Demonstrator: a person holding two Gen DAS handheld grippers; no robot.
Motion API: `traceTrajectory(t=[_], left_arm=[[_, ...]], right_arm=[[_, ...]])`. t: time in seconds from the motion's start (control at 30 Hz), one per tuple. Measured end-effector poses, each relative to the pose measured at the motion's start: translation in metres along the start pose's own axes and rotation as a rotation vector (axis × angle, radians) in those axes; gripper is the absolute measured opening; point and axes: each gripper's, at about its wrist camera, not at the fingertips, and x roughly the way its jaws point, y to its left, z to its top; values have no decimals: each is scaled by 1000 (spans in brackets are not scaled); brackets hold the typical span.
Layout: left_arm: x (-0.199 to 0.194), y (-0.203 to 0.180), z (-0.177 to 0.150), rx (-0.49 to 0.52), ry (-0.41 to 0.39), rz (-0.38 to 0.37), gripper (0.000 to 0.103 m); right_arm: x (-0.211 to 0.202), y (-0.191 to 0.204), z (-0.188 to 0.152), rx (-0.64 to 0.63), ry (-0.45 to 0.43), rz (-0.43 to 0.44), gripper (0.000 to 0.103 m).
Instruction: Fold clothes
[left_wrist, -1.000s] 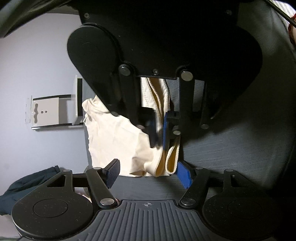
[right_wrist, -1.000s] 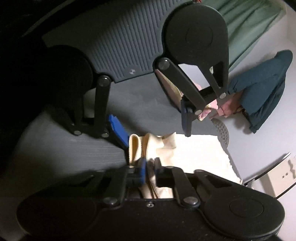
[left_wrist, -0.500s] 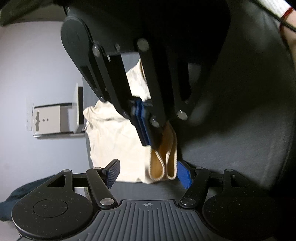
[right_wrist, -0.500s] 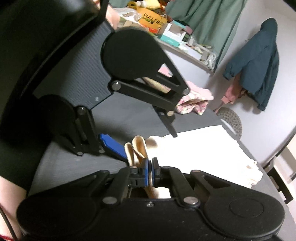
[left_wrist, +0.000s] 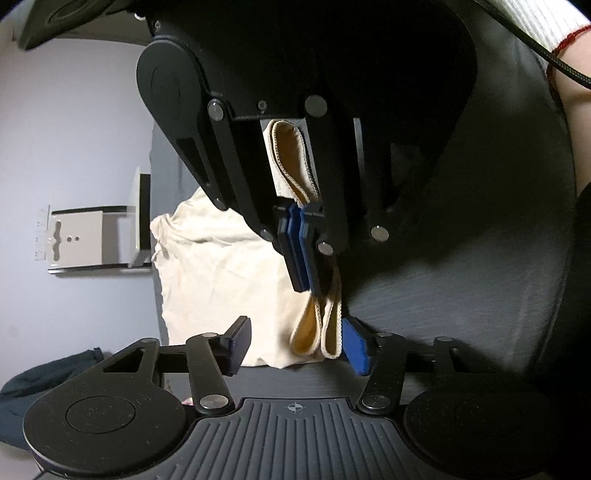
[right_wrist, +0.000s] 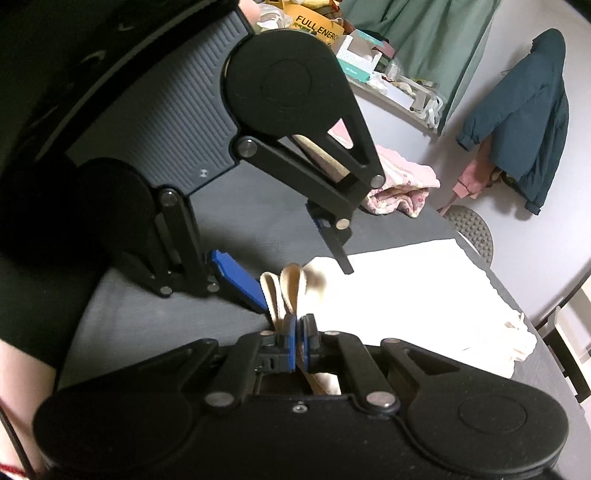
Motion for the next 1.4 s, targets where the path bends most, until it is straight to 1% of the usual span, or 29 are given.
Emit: traceTrajectory(t=[0.03,0.1,0.2,0.27,0.33,0.47,0.5,0.6,0.63,0.7,0.73,0.8,0.9,0.97,1.03,1.1,1.3,1.4], left_arm=[[0,0,0,-1,0,-9,48],[1,1,-1,-4,1,-23,43],[1,1,-1,-1,2,-35,40],[1,2,-1,-2,5,-49,33],[2,3,-1,-6,10,-67,24],[5,5,0,-12,20,-103,12],[6,5,0,-16,23,-111,8],[7,7,0,-29,26,-111,6],[7,8,0,-35,27,-109,6],[6,11,-1,-53,32,-99,6],[5,12,-1,-69,33,-97,6],[2,18,-2,-112,30,-96,6],[-4,31,-5,-181,24,-95,6],[-9,41,-7,-225,20,-94,6],[-13,50,-9,-268,16,-92,6],[-15,56,-11,-287,10,-83,6],[-21,67,-17,-334,0,-68,6],[-20,76,-20,-372,-4,-68,6]], right_arm=[[0,0,0,1,2,2,5],[6,-3,2,3,3,3,5],[15,-7,6,5,5,4,5],[18,-9,7,7,6,6,5],[18,-9,6,8,6,8,5],[16,-8,6,4,8,8,5],[15,-8,6,1,9,8,5],[14,-8,6,-6,12,6,6],[13,-6,5,-16,14,3,8],[9,-4,5,-38,22,-4,19],[7,-3,4,-49,29,-9,23],[3,5,1,-93,42,-74,46],[6,23,0,-175,71,-211,60],[11,34,-1,-221,84,-287,64],[17,44,-2,-256,89,-346,65],[23,52,-3,-280,95,-402,65],[27,48,-9,-326,194,-557,65],[30,46,-11,-349,232,-599,64]])
